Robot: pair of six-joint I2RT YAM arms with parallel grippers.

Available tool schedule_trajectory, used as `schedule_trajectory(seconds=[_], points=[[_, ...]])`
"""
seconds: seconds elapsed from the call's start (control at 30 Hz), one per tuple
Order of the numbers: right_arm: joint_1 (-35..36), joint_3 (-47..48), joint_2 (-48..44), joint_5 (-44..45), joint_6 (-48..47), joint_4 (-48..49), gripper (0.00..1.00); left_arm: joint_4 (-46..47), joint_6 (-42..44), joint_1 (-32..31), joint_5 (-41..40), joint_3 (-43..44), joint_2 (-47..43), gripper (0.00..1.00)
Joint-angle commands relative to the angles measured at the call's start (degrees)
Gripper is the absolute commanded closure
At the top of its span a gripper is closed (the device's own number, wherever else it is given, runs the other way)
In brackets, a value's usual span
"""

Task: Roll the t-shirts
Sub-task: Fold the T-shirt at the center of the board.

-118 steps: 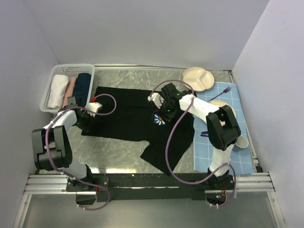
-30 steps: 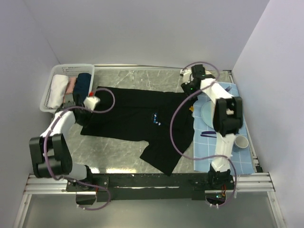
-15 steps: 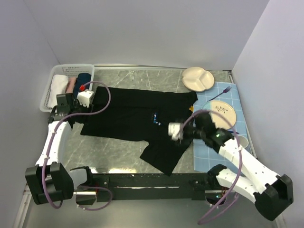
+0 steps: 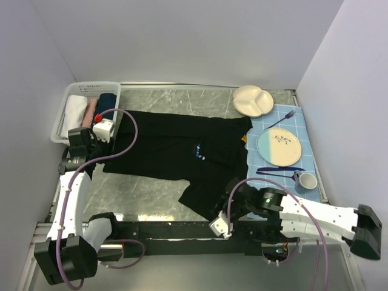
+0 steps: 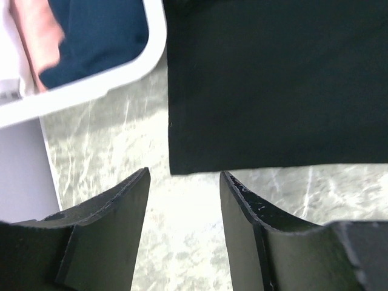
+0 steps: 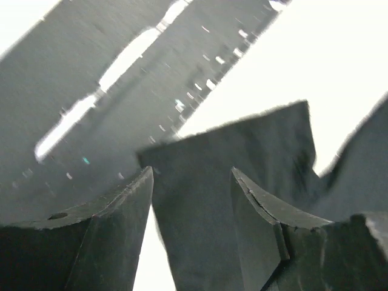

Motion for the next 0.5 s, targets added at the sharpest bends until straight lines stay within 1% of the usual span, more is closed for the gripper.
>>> schedule_trajectory(seconds=[0.0,0.03,0.1,0.23,0.37,0.47], points=[[5.5,-1.0,4.3,2.7,5.8,6.4,0.41,-2.1,1.0,1.4,-3.0,-0.8,-0.3,0.44],[6.9,-1.1,5.1,3.9,6.1,6.4,0.42,-3.1,1.0,1.4,-3.3,-0.7,-0.3,0.45],[7.3,-1.8,6.7,5.2,6.4,6.5,0.44,-4.4,1.0,1.4,-3.3,-0.1,-0.7,0.45],[7.4,-3.8,7.5,10.5,6.1,8.1,0.44,-6.4,1.8,1.4,-3.9,0.1,-4.5,0.44],[7.4,-4.2,8.3,9.8,6.7,6.9,0.45,-7.2,1.5,1.5,-3.5,-1.3,-7.5,0.44],[8.1,-4.8,10.9,12.3,9.4,10.7,0.46,-7.6,1.0,1.5,-3.3,-2.1,-8.3,0.44]])
